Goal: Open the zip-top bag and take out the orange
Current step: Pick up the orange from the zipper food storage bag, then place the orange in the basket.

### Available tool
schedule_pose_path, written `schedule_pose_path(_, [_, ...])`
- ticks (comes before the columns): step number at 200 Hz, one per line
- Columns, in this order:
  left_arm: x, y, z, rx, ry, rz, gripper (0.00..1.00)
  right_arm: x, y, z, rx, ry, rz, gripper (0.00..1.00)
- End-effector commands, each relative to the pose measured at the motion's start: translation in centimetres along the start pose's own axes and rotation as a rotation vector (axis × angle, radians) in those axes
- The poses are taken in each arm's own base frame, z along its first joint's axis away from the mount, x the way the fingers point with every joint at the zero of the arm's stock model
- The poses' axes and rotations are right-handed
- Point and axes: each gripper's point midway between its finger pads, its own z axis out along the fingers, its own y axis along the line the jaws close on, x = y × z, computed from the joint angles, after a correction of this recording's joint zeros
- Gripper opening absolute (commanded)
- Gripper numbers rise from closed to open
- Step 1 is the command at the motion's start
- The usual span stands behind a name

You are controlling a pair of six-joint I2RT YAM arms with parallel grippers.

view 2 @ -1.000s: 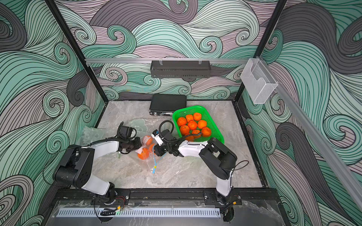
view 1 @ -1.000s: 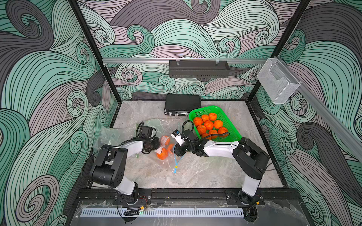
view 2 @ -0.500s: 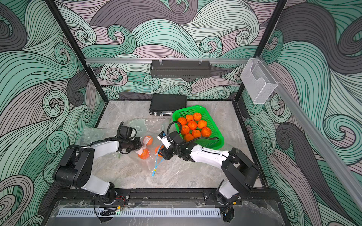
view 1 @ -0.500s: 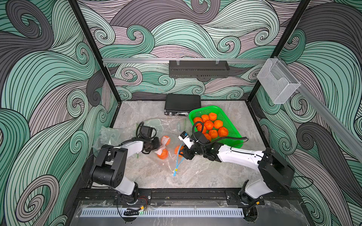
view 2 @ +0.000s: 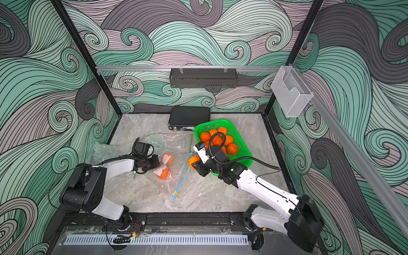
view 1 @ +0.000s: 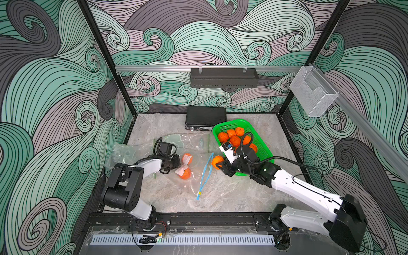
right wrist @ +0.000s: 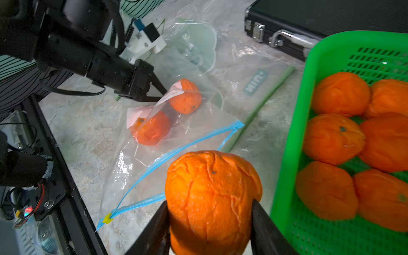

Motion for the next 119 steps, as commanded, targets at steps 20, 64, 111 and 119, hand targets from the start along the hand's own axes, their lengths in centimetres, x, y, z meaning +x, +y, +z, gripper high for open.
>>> schedule_pose_path(20, [2.0, 1.6, 0.5, -0.066, 0.078, -0.008, 0.0, 1.3, -6.6, -3.1, 0.229, 0.024, 0.189, 0.49])
schedule_pose_path(64, [1.9, 1.6, 0.6, -0.065, 0.078, -0.008, 0.0, 4.5, -9.7, -3.6, 0.308, 0.109, 0.361, 0.5])
schedule_pose_path(111, [1.9, 1.5, 0.6, -0.064, 0.078, -0.008, 0.0, 8.0, -9.5, -1.7, 0.28, 0.232, 0.418, 0.51])
schedule_pose_path(119, [1.9, 1.6, 0.6, -0.064, 0.079, -0.009, 0.0, 8.5, -9.4, -1.3, 0.275, 0.254, 0.425, 0.51])
